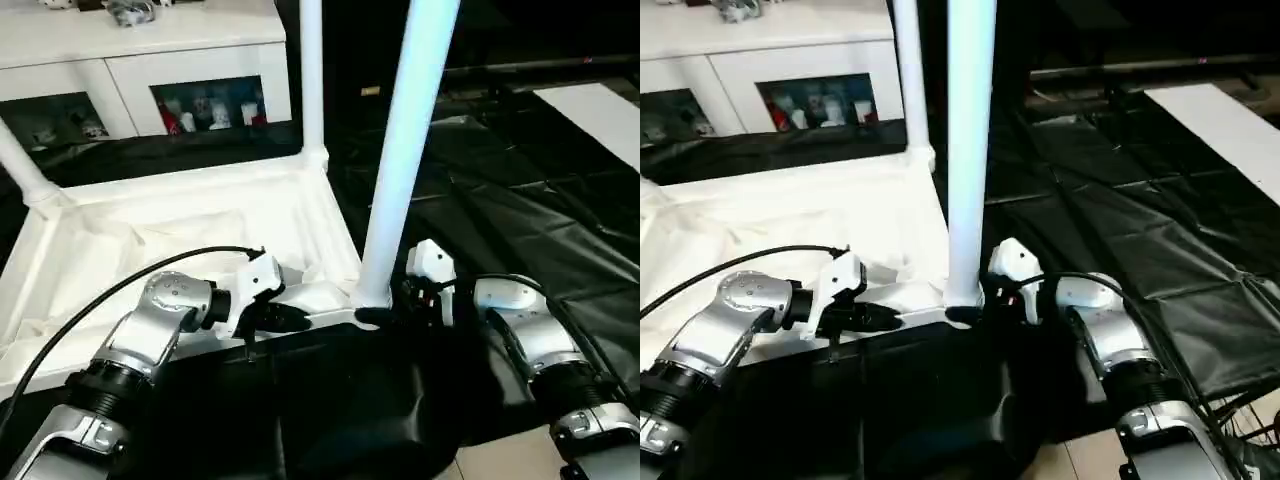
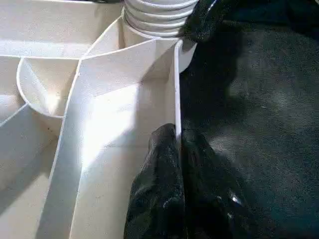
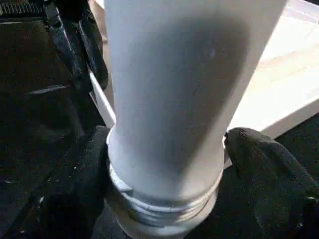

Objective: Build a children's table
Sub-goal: Rotate leg to tighten

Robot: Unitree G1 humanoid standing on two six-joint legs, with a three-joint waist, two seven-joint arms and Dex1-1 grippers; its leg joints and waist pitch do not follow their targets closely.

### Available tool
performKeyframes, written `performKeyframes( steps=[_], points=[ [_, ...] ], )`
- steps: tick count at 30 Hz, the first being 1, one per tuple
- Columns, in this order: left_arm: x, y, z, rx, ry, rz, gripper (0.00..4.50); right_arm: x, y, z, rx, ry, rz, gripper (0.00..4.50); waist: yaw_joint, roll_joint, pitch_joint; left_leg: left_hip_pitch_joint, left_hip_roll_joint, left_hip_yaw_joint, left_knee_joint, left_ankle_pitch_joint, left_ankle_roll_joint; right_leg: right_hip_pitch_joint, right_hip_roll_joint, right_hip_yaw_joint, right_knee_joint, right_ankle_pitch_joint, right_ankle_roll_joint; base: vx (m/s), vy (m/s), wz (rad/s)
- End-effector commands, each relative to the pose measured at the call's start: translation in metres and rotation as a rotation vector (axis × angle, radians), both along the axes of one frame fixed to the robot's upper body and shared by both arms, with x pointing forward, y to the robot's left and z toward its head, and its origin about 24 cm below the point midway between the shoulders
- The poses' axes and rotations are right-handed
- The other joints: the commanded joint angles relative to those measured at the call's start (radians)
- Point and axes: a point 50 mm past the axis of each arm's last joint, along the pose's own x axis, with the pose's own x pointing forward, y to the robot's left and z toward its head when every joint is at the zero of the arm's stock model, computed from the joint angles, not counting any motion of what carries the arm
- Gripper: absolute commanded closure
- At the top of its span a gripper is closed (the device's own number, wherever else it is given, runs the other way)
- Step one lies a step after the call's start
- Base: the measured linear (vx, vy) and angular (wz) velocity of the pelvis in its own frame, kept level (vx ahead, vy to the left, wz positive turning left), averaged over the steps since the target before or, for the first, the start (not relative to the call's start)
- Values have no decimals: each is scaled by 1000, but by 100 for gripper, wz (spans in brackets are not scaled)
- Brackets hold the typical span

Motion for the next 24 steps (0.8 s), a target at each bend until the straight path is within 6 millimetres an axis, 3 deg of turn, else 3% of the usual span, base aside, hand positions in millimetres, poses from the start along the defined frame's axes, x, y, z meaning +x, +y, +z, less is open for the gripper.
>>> performKeyframes(
  steps=[1, 6, 9, 11, 13, 23, 24],
  points=[
    [-3, -12, 8, -47, -9, -87, 450, 6, 4, 4, 18, 4, -2, 67, -2, 4, -64, 25, 29, -5, -76, -286, 31, 51, -44, 34, -64, -230, -231, 0, 0, 0],
    [-3, -11, 7, -42, -2, -85, 450, 7, 6, 3, 16, 23, 10, 83, 0, -2, -70, 22, 27, -3, -69, -232, 43, 52, -44, 34, -56, -174, -239, 0, 0, 0],
    [-3, -10, 5, -37, 3, -77, 450, 7, 5, 1, 25, 48, 15, 117, 2, -13, -72, 16, 26, -3, -66, -182, 64, 56, -44, 33, -49, -138, -244, 0, 0, 0],
    [-4, -9, 5, -37, 4, -72, 450, 6, 5, 0, 22, 56, 21, 141, 2, -12, -71, 15, 26, -2, -65, -175, 72, 56, -45, 33, -50, -147, -242, 0, 0, 0],
    [-4, -7, 5, -34, 6, -66, 450, 7, 5, -1, 18, 62, 26, 153, 1, -19, -70, 15, 26, -2, -65, -178, 73, 55, -46, 33, -52, -165, -240, 0, 0, 0],
    [-6, -4, 2, -34, 13, -46, 450, 8, 8, -4, 36, 81, 13, 181, 1, -16, -70, 17, 26, -1, -65, -186, 65, 53, -45, 34, -52, -179, -236, 0, 0, 0],
    [-5, -5, 2, -35, 10, -39, 450, 9, 9, -4, 46, 78, 0, 181, 2, -12, -70, 17, 26, -2, -65, -189, 63, 53, -45, 33, -51, -181, -237, 0, 0, 0]
  ],
)
